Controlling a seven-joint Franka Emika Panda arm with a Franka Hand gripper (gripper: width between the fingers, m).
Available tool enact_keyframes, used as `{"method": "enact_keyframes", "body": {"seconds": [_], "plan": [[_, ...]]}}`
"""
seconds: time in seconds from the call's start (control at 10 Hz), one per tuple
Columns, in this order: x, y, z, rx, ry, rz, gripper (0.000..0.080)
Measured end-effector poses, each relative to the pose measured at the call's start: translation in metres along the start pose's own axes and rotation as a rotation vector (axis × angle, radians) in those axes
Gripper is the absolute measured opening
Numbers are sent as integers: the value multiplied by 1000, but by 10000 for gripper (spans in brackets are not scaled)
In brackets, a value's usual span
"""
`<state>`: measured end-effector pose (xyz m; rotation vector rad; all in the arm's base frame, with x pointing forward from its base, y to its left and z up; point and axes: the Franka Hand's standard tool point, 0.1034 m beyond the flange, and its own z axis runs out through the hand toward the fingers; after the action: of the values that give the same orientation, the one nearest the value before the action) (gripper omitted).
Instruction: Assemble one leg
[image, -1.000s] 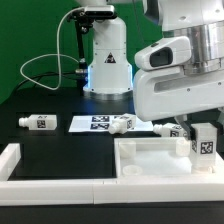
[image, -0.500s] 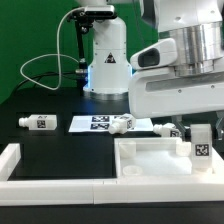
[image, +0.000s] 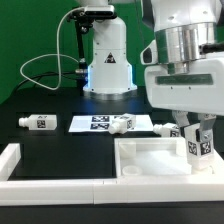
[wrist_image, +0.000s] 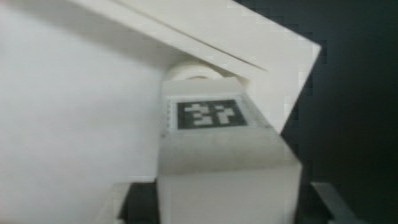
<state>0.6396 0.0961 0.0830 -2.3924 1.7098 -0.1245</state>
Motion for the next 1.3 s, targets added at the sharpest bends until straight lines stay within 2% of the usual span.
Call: {"method": "enact_keyframes", "body": {"seconds": [0.3,0.4,0.5,0.6,0.9,1.0,1.1,1.2,1.3], "plan": [[-2,0,0,-2,1,-53,292],[-6,-1,0,-23,1,-273,462],[-11,-4,0,-40,-12,-521,462],[-14,-6,2,-45,-29,-660,611],[-12,-6,2,-43,-27,-806,647],[-12,-6,2,-51,-25,-990,647],[-13,-7,2,-74,-26,-1248,649],[-17,-6,6,-98,-69,-1385,649],[-17,-9,6,-94,-64,-1362,649]]}}
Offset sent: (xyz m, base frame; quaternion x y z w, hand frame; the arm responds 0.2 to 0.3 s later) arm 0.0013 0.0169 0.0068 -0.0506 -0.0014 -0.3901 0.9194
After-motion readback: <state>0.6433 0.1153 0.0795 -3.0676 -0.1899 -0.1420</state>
